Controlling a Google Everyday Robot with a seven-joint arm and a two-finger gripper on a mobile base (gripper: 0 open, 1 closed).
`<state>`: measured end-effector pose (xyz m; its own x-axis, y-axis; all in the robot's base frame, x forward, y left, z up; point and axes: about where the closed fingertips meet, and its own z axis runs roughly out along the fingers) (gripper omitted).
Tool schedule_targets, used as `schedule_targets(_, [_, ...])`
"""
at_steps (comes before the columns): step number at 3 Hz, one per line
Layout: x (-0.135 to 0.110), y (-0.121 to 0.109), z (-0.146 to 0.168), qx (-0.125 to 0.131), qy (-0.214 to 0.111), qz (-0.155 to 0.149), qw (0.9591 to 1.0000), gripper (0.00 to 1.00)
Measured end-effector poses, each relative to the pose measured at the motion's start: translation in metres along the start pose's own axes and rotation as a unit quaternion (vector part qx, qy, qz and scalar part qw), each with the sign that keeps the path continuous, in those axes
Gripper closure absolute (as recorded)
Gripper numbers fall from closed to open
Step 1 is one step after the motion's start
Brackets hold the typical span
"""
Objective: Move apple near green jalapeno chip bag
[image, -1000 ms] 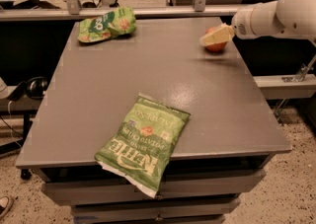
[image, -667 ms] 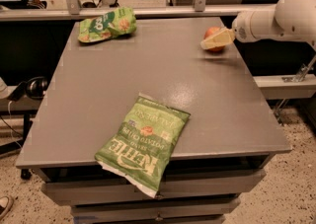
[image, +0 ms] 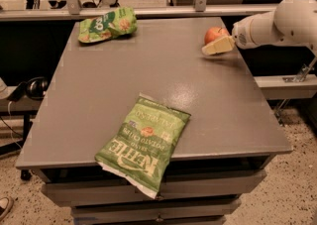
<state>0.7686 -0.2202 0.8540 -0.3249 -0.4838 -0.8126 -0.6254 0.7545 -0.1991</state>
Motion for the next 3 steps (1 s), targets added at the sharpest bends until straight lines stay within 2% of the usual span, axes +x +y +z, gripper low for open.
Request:
schedule_targets(2, [0.015,0.042,-0.001,-0.058,0.049,-0.013,0.997,0.64])
schedule_targets(3, [0.005,0.052,-0.021,-0.081,0.044,-0.028,0.9953,0.86])
